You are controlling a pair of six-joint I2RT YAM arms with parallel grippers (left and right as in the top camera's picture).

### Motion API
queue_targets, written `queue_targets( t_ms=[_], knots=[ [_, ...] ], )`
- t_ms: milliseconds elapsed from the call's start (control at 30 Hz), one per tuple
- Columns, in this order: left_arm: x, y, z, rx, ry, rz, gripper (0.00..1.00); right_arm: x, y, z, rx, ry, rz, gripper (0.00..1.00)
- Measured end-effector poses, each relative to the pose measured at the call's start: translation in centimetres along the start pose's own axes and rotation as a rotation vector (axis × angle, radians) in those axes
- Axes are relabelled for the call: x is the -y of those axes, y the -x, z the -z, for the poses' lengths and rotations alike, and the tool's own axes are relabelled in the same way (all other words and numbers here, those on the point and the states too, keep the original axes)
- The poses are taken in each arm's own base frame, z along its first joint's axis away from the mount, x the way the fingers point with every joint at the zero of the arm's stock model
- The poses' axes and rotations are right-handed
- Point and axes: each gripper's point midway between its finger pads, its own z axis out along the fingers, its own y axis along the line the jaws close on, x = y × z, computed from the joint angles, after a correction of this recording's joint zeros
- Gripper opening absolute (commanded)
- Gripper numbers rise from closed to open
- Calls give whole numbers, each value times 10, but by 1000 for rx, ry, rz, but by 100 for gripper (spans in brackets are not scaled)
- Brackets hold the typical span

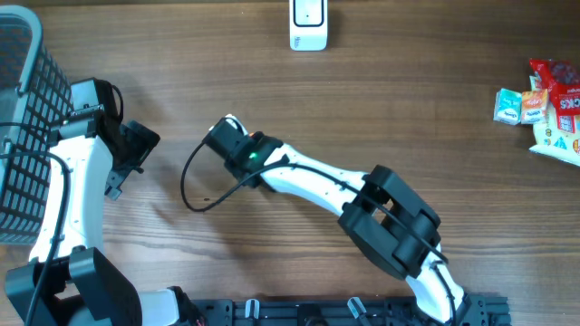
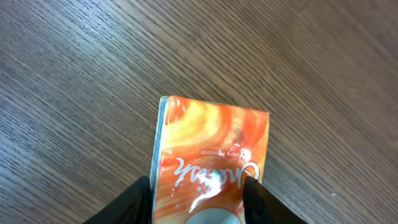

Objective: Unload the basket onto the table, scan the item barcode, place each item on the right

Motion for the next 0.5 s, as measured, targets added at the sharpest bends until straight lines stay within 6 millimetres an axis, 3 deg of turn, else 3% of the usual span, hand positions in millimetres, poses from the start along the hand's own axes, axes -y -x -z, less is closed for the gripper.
queue_targets(
  t_ms=[500],
  knots=[
    [0,0,0,0,0,0,100,-21,-2,3,-4,66,11,40]
  ],
)
